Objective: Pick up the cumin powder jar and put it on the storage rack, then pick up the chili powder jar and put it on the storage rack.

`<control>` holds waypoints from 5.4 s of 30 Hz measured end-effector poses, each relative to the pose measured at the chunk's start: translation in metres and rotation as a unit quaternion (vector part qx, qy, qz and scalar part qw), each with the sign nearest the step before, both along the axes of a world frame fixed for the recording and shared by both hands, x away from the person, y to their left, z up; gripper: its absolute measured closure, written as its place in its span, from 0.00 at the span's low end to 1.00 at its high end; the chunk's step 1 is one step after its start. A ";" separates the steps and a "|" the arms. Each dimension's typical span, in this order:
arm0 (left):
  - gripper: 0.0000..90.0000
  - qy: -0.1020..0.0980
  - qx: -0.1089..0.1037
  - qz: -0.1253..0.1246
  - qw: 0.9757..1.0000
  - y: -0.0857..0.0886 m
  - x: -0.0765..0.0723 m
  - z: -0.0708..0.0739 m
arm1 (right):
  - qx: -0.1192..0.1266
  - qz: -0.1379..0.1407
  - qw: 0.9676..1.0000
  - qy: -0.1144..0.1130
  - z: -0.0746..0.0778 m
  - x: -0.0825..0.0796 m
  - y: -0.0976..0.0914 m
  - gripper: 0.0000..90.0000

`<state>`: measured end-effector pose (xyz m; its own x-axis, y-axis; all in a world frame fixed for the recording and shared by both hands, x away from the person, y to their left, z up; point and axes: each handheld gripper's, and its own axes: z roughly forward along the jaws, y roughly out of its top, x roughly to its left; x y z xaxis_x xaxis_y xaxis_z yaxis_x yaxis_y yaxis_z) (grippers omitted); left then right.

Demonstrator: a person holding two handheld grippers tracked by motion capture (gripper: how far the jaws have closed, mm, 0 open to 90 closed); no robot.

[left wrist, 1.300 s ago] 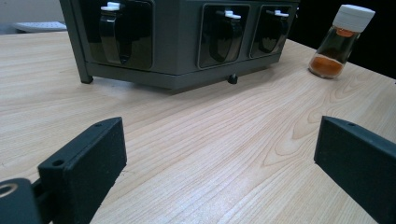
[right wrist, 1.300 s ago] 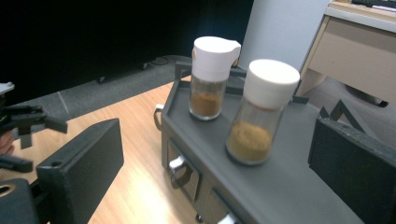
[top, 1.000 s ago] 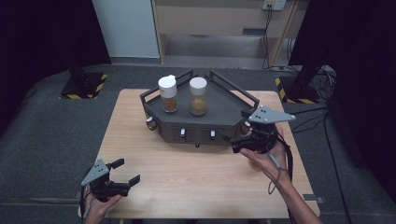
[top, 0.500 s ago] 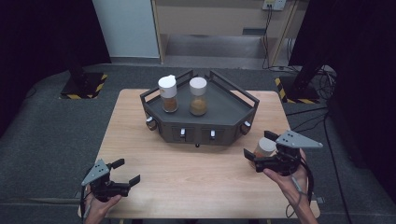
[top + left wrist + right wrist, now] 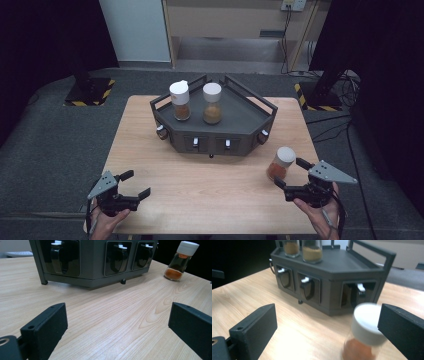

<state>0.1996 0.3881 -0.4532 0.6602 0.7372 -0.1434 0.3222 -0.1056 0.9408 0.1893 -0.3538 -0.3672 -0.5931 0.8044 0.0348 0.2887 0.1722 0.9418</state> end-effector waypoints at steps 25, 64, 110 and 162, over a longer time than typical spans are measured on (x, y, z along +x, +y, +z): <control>0.02 -0.001 0.006 -0.014 1.000 -0.001 0.003 0.001 | 0.005 -0.039 0.999 0.024 -0.048 -0.009 -0.020 0.04; 0.02 -0.002 0.011 -0.029 1.000 -0.004 0.005 0.002 | 0.017 -0.035 0.999 0.015 -0.053 -0.016 -0.025 0.02; 0.02 0.002 0.013 -0.025 1.000 -0.006 0.005 0.002 | 0.022 -0.038 0.999 0.030 -0.013 0.012 -0.029 0.03; 0.02 0.002 0.012 -0.026 1.000 -0.005 0.005 0.002 | -0.033 -0.035 0.996 0.075 -0.023 0.088 0.001 0.36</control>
<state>0.2049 0.3829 -0.4516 0.6969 0.7054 -0.1292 0.3199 -0.1446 0.9363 0.2770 -0.3526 -0.3906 -0.5279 0.8469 0.0641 0.4383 0.2070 0.8747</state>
